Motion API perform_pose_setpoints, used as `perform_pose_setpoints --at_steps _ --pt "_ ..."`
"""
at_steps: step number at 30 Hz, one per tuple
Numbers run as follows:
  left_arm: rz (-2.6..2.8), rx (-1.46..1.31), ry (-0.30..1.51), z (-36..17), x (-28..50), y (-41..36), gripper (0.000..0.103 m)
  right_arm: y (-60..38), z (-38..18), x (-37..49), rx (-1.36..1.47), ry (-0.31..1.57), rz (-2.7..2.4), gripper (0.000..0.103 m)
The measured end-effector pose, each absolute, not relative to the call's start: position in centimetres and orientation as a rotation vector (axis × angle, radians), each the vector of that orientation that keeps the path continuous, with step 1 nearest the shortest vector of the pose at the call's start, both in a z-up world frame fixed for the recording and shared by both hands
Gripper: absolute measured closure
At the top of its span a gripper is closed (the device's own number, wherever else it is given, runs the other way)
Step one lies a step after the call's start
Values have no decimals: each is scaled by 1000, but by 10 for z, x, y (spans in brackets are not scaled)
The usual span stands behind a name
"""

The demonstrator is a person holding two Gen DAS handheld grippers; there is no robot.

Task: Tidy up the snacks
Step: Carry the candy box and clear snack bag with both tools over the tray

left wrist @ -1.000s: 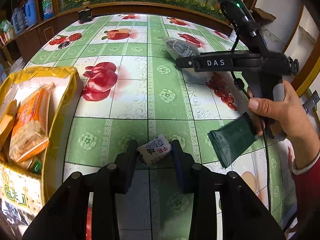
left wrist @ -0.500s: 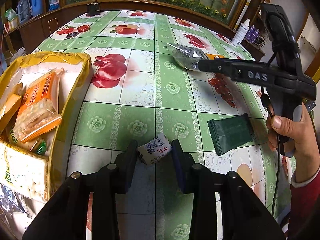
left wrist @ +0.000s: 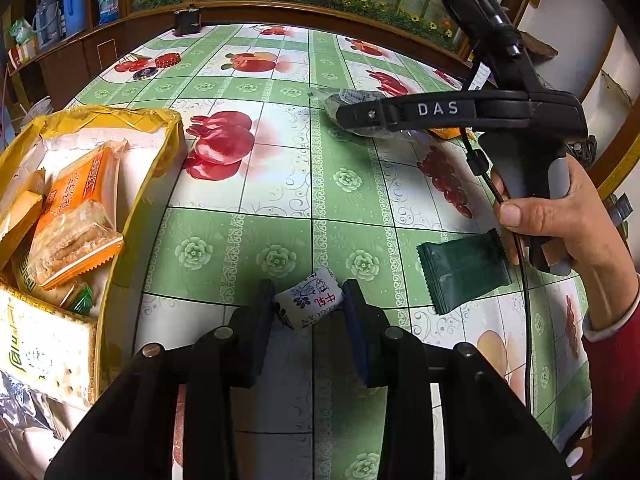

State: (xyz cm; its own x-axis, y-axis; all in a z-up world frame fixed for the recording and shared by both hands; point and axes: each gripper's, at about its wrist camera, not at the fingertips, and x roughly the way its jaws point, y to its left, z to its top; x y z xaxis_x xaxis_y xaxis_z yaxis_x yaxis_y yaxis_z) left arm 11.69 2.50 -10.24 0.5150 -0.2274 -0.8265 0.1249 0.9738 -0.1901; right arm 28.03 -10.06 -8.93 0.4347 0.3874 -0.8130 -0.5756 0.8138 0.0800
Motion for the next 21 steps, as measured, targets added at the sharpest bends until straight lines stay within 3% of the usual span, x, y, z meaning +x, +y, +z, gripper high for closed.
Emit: perform_pose_setpoints --at_steps 6,13,21 --pt "-220 -128 1007 -102 116 27 71 -93 -86 275 -287 874 616 29" --pt "-214 -139 998 -102 114 28 71 -67 -92 289 -317 961 689 27" --pt "-205 -161 996 -102 111 31 71 -74 -95 259 -252 980 644 43"
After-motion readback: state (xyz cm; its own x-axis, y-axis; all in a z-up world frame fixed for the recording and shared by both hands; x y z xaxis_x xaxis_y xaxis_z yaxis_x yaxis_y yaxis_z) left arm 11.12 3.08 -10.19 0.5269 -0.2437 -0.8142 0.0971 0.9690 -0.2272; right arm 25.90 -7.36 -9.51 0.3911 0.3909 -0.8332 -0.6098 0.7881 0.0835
